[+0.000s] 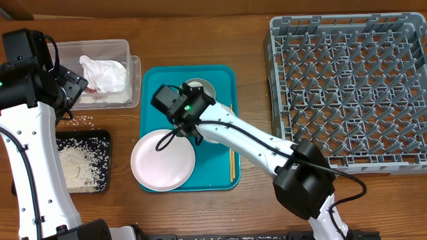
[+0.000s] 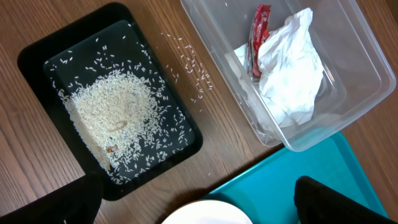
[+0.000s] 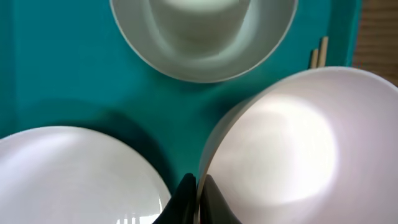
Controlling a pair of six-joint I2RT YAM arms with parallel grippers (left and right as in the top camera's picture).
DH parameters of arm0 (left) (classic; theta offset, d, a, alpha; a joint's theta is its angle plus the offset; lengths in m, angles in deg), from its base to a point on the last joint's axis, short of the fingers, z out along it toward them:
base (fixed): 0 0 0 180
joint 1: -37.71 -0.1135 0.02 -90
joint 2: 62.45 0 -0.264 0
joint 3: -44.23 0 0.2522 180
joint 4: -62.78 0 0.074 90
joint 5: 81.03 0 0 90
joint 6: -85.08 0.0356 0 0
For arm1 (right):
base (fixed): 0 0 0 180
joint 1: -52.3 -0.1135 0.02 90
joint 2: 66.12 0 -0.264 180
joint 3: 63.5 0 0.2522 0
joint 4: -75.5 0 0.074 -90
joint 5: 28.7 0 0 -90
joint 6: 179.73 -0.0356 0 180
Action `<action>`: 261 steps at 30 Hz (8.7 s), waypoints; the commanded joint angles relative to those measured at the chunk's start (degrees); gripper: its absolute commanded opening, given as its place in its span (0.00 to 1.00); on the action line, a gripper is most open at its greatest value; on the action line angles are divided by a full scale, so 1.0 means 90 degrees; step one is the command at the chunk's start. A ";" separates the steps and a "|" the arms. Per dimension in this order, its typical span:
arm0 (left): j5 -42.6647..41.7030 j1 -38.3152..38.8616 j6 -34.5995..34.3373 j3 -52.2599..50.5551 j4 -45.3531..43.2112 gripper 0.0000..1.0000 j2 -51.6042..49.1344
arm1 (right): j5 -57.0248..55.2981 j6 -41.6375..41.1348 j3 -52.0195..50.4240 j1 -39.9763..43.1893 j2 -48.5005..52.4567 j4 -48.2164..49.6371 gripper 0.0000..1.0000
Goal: Sort waste into correct bins and load items into the dishwasher
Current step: 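Grasp the rim of the small white bowl with the right gripper, then carry the white bowl right and place it upside down in the rack, then open the right gripper and lift it off the bowl, then move the right gripper to the white cup in the grey bowl and grasp it, then carry the white cup into the rack and set it down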
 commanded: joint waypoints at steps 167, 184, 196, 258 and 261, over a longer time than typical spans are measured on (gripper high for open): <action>0.0000 -0.0024 -0.0080 0.0039 -0.0007 1.00 -0.0053 | 0.0070 0.2174 -0.1336 0.0974 0.0165 0.4129 0.94; 0.0000 -0.0024 -0.0080 0.0039 -0.0007 1.00 -0.0053 | -0.0044 0.2169 -0.1282 0.0993 0.0056 0.4252 0.66; 0.0000 -0.0024 -0.0080 0.0039 -0.0007 1.00 -0.0053 | -0.0206 0.2169 -0.0816 0.1328 -0.0801 0.3691 0.58; 0.0000 -0.0024 -0.0080 0.0039 -0.0007 1.00 -0.0053 | -0.0119 0.2169 -0.1552 0.8031 -0.2169 0.0515 0.59; 0.0000 -0.0024 -0.0080 0.0039 -0.0007 1.00 -0.0053 | -0.0117 0.2166 -0.1642 0.8031 -0.2169 0.0517 0.59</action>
